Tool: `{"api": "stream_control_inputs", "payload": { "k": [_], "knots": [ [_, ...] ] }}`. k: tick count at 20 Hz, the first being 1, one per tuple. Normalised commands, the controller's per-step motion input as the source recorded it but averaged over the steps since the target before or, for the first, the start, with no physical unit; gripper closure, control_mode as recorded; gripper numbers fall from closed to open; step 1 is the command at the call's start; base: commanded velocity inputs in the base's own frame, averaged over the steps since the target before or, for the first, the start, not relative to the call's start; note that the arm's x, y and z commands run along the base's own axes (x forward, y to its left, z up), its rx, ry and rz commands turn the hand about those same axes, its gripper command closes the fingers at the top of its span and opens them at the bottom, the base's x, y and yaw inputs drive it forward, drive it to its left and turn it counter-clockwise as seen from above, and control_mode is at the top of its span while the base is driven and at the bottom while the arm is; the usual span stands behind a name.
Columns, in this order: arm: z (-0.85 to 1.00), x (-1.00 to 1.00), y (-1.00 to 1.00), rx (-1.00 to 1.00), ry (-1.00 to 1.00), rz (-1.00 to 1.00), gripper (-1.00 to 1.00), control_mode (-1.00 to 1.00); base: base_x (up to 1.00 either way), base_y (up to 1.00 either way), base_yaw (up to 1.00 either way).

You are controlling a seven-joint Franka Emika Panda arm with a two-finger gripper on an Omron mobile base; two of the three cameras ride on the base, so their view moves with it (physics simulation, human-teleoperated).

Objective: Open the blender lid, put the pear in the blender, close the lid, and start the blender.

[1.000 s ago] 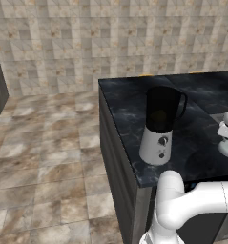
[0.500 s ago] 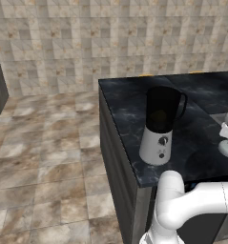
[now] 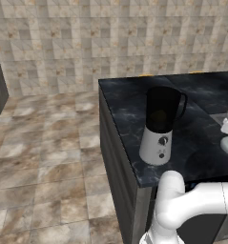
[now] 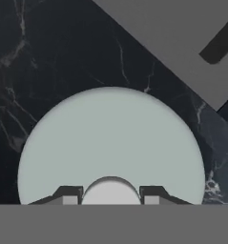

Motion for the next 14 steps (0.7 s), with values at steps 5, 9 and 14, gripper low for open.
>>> {"api": "stream_control_inputs", "payload": {
  "k": [5,9,14],
  "knots": [
    [0.96,0.0,0.01,-0.03,-0.09,-0.01,1.0,-1.0,0.0,0.0,0.0],
    [0.98,-0.01,0.29,-0.06,-0.16,0.0,1.0,-1.0,0.0,0.0,0.0],
    [0.83,-0.09,0.58,-0.06,-0.23,0.0,1.0,-1.0,0.0,0.0,0.0]
  ]
}}
